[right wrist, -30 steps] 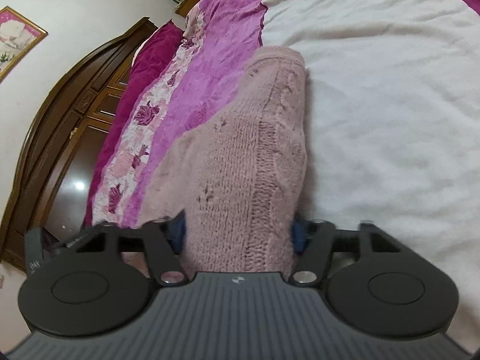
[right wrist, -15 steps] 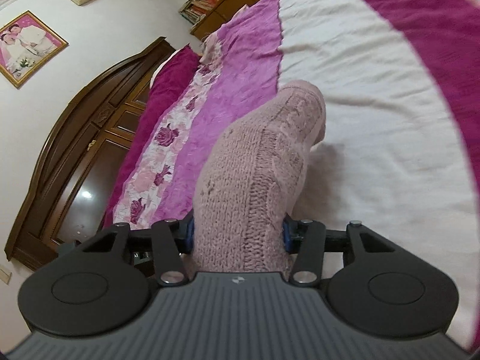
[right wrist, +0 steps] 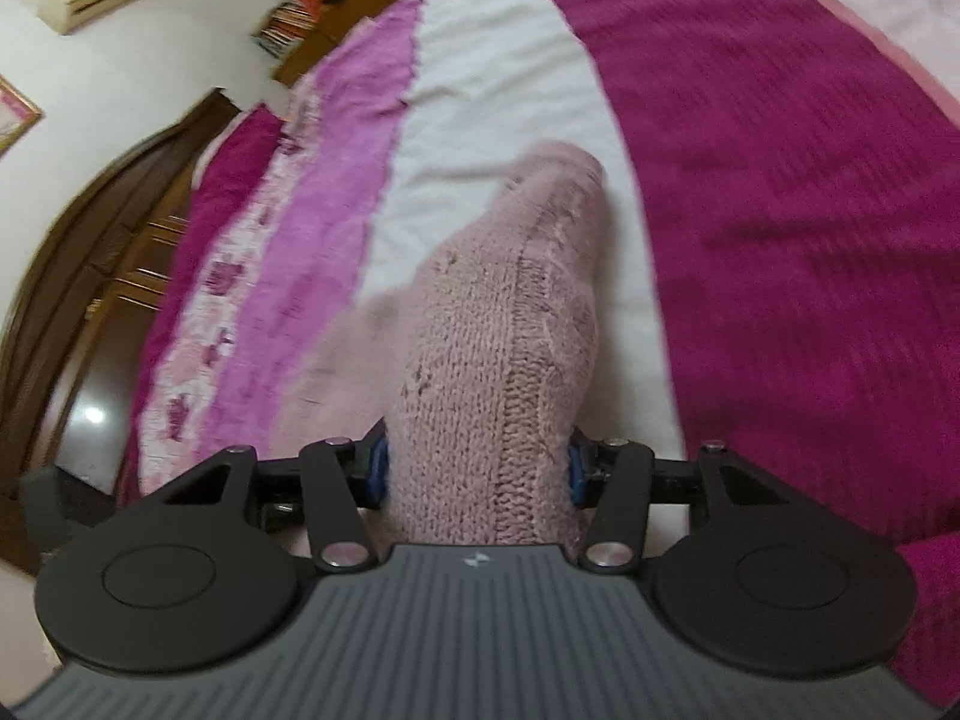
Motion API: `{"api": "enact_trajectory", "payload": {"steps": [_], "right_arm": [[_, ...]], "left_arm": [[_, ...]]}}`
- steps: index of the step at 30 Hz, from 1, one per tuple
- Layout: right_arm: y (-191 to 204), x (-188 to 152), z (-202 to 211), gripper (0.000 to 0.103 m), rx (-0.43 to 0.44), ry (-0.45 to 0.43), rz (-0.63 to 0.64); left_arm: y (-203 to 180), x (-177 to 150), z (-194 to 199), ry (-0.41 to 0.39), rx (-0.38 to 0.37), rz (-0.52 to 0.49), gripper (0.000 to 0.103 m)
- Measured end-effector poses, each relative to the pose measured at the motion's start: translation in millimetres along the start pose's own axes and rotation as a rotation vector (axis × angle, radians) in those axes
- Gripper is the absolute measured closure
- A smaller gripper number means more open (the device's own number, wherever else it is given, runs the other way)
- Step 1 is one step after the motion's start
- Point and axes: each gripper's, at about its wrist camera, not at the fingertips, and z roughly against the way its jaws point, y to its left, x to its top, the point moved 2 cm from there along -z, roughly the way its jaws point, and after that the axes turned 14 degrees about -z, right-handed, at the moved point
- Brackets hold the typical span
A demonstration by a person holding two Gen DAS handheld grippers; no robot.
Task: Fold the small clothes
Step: 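Lift the held end with both tools and fold it over the cardigan, then open both tools and pull them back from the folded stack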
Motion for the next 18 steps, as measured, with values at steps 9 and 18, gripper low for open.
{"api": "enact_trajectory", "payload": {"steps": [9,18], "right_arm": [[-8,-17,1,0.031,-0.049,-0.059,0.068],[10,-41,43,0.024,-0.08,-0.155,0.187]], "left_arm": [[-9,-2,12,-0.01,0.083,-0.086,0.057],[-22,-17,45,-0.019,0.236,-0.115,0.036]]}}
